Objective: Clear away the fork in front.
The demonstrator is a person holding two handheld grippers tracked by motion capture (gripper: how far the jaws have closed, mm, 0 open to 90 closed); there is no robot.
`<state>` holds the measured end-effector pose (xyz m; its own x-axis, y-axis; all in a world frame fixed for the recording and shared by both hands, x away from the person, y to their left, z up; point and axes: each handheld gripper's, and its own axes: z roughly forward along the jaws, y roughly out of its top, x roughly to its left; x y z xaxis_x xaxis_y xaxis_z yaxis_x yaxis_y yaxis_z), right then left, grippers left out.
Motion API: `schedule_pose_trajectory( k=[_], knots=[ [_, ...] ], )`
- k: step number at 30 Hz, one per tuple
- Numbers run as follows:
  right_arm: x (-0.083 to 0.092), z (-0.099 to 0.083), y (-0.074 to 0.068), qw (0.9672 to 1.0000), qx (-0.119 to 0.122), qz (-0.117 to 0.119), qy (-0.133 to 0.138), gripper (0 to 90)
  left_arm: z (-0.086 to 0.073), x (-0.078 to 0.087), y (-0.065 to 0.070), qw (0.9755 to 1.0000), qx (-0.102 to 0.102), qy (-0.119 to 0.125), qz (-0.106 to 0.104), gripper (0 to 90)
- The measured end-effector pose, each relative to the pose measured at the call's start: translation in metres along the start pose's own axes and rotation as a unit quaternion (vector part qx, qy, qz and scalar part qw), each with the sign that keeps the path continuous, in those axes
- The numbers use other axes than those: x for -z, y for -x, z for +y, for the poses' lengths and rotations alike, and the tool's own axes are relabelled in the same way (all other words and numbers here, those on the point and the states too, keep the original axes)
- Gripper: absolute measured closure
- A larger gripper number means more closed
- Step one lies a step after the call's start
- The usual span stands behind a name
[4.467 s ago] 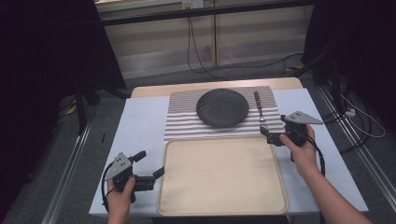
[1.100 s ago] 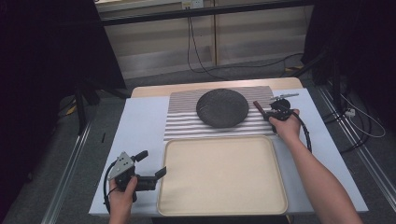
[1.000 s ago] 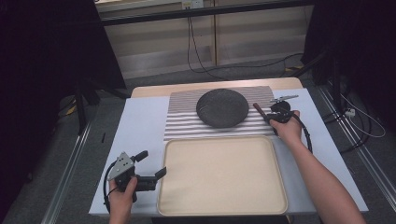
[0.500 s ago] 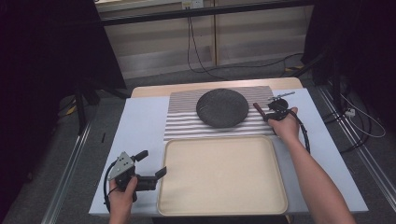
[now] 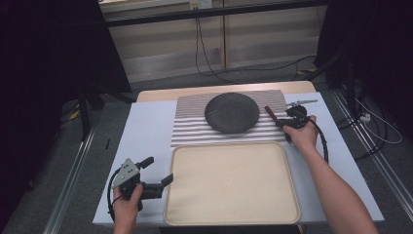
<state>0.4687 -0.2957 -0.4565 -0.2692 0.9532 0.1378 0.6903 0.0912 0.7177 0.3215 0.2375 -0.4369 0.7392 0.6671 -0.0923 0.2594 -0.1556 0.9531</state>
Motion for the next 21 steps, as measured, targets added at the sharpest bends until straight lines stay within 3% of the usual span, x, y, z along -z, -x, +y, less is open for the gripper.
schedule_pose_trajectory(
  k=[10,12,19,21],
  knots=[
    [0.029,-0.003,0.002,0.9971,-0.017,0.022,0.071,78.7,0.000,0.000,0.001,1.0000,-0.002,0.000,0.001,2.5],
    [0.038,-0.002,0.000,0.9951,-0.018,0.028,0.093,78.7,0.000,0.000,0.001,1.0000,-0.002,-0.001,0.000,2.5],
    [0.059,-0.003,-0.014,0.9902,-0.005,0.059,0.127,78.7,0.002,0.000,0.001,1.0000,0.001,0.004,0.000,2.5],
    [0.070,-0.007,-0.025,0.9868,0.003,0.077,0.143,78.7,0.003,-0.001,0.002,1.0000,0.003,0.004,0.001,2.5]
  ],
)
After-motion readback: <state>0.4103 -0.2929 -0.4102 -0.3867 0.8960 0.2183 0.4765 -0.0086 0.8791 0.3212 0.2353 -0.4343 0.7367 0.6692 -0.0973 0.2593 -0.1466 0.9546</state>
